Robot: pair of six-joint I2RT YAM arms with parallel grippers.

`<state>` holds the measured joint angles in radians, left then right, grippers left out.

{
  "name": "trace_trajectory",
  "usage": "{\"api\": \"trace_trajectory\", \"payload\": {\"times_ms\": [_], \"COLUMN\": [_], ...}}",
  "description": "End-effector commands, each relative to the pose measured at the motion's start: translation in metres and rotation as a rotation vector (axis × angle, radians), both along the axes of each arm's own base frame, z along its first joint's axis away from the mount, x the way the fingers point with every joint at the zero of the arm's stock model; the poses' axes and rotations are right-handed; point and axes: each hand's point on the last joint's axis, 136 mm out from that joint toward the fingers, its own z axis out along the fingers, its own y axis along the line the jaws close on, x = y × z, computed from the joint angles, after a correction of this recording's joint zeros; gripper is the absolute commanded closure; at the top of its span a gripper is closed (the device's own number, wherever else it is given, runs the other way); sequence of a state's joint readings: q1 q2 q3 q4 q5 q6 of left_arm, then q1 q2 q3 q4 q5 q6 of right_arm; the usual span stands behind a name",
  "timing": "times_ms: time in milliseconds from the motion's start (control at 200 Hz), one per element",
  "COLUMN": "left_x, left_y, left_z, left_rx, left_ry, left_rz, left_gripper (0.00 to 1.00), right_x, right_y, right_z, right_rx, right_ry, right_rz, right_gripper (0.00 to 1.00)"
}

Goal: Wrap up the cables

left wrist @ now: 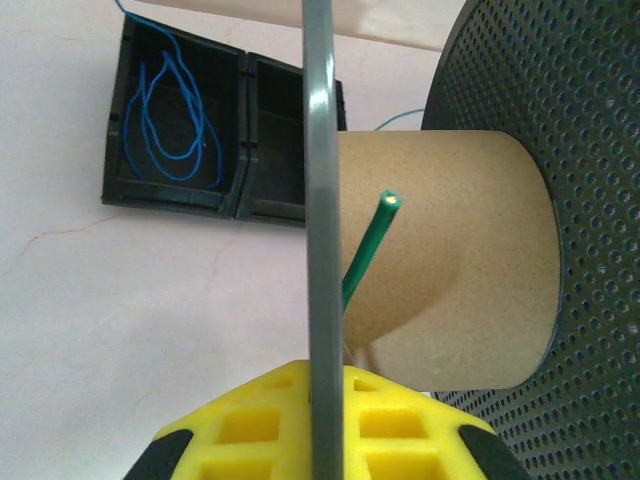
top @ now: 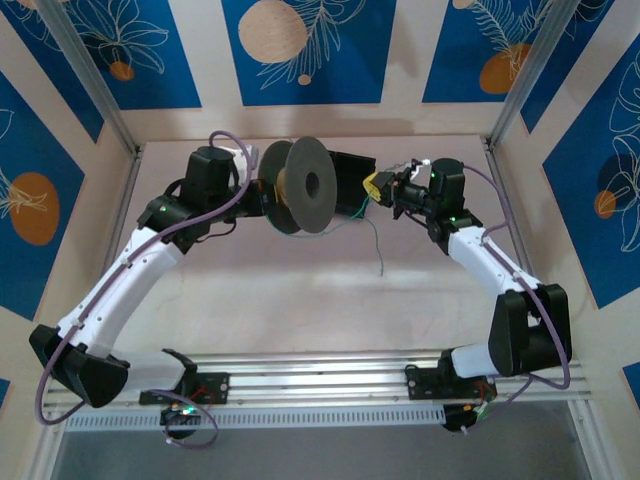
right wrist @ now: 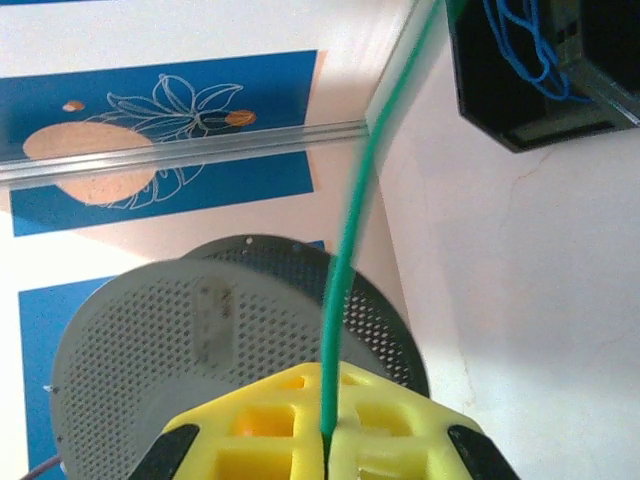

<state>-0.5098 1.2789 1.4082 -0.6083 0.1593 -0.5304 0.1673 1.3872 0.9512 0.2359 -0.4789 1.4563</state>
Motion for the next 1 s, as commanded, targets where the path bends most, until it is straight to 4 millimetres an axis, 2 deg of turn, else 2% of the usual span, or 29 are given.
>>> {"api": "trace_trajectory", "payload": {"times_ms": [0, 95, 245, 405, 620, 820, 995], "left_x": [-0.004, -0.011, -0.021, -0.032, -0.055, -0.071, -0.069], "left_y": [-0.002, -0.003, 0.002, 0.015, 0.01, 0.012, 0.016], "left_z": [0.065, 0.086, 0.103, 0.103, 0.095, 0.067, 0.019], "left_rx": [-0.195, -0.281, -0.339, -0.342, -0.343, -0.269, -0.15], "left_ry": [-0.149, -0.169, -0.173, -0.163, -0.119, -0.04, 0.037], "left_rz": [-0.056, -0.116, -0.153, -0.156, -0.251, -0.293, -0.263], "left_gripper": [1.0, 1.0, 1.0, 1.0, 1.0, 1.0, 1.0], "right_x": [0.007, 0.016, 0.03, 0.042, 0.072, 0.093, 0.1], "right_y": [-0.018, -0.03, -0.036, -0.048, -0.056, -0.068, -0.051], "right_z": [0.006, 0.003, -0.006, -0.021, -0.031, -0.032, -0.015], "right_rx": [-0.124, -0.27, -0.318, -0.32, -0.329, -0.331, -0.316], "right_ry": [-0.02, -0.022, -0.012, 0.016, 0.044, 0.058, 0.015], "right_rz": [-0.055, -0.095, -0.11, -0.14, -0.152, -0.18, -0.15], "right_gripper": [1.0, 1.0, 1.0, 1.0, 1.0, 1.0, 1.0]}}
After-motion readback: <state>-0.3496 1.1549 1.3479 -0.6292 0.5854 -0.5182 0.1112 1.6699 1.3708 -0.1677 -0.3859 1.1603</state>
